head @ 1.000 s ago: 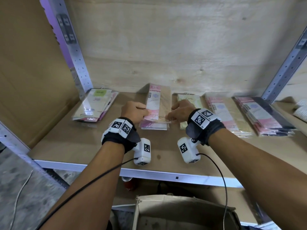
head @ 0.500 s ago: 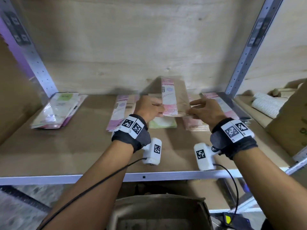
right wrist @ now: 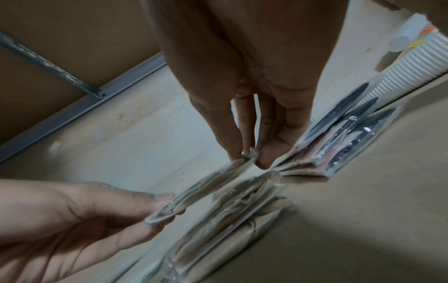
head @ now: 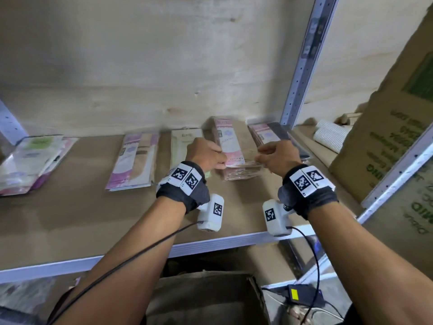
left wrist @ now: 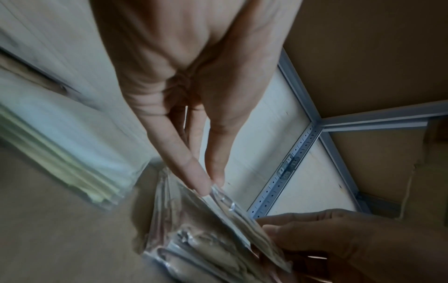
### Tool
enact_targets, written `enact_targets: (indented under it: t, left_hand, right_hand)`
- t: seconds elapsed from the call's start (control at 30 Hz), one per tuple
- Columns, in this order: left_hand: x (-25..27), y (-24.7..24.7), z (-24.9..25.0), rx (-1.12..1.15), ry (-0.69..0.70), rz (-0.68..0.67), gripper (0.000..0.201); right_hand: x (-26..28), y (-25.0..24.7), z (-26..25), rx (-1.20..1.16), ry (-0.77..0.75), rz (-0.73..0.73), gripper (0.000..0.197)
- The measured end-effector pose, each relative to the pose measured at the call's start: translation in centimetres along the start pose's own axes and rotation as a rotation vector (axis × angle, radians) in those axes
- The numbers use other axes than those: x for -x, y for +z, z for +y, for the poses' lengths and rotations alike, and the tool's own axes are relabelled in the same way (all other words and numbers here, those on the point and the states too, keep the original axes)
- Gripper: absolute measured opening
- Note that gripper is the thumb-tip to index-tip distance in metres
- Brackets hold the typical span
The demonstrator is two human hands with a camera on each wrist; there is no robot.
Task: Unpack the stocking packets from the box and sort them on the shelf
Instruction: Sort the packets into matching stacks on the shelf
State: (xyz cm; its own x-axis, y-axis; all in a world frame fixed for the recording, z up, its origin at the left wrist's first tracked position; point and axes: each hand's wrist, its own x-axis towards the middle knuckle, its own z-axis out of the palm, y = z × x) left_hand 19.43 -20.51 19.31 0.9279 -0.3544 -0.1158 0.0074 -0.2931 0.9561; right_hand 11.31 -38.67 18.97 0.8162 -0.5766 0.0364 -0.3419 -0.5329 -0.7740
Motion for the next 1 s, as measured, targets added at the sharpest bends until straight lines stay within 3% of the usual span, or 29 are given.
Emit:
enact_targets:
  t: [0.27, 0.83, 1.0]
  left_hand:
    - [0.4, 0.8, -0.3, 0.001, -0.111, -0.009, 0.040]
    - [0.2, 0.6, 0.1, 0.001, -0.110, -0.034, 0.045]
    - [0.2, 0.5, -0.2, -0.032, -0.087, 0.002, 0.045]
  right_hand:
    - [0.3, -0.1, 0.3, 0.102, -0.044, -0.038, 0.034]
    - [0.6, 0.1, -0.8, 0.148, -0.024, 0.018, 0.036]
    - [1.0, -0.4, -1.3, 0.105, -0.010, 0.067, 0.024]
